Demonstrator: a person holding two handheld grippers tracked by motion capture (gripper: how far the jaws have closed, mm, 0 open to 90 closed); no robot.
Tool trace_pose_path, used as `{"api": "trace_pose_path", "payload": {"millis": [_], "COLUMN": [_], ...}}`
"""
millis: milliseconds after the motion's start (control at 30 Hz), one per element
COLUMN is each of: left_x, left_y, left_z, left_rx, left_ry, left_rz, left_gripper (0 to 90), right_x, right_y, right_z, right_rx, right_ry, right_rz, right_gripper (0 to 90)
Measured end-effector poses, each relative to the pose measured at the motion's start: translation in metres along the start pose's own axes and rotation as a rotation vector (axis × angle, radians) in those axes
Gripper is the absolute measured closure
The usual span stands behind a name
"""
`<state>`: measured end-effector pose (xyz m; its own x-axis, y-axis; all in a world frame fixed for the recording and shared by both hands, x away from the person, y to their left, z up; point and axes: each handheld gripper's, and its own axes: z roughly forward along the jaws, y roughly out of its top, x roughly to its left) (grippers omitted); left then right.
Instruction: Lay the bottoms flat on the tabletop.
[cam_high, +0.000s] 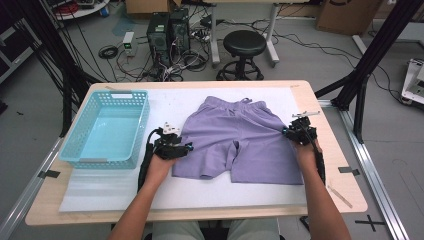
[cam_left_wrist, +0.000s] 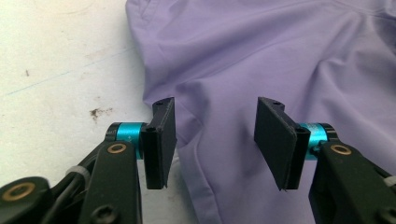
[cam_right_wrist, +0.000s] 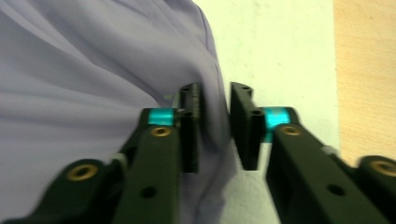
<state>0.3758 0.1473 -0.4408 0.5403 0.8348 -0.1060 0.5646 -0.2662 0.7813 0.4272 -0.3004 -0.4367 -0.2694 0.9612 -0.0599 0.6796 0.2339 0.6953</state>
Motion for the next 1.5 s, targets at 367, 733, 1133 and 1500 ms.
{"api": "trace_pose_path", "payload": {"millis": [367,733,1133,1500], "left_x": [-0.013,-0.047,-0.106,-0.108], "left_y": [-0.017,-0.022,-0.023,-0.021], "left_z": [-0.023,-0.042,-0.006,-0.001], "left_rx": [-0.054,-0.104,0.001,0.039], "left_ry": [-0.049,-0.166,-0.270,-0.320], "left_rz": [0.019,0.100,0.206,0.198], "left_gripper": [48.1,48.5,58.6,87.8], "right_x": [0.038,0.068,0.068,0.068], "right_y": [-0.029,-0.048,-0.068,-0.071], "right_z": [-0.047,-0.076,-0.095,-0.099], "right_rx": [-0.131,-0.162,-0.165,-0.161], "right_ry": [0.187,0.282,0.296,0.313], "right_rz": [-0.106,-0.184,-0.182,-0.191], "right_gripper": [58.8,57.6,55.8,55.4]}}
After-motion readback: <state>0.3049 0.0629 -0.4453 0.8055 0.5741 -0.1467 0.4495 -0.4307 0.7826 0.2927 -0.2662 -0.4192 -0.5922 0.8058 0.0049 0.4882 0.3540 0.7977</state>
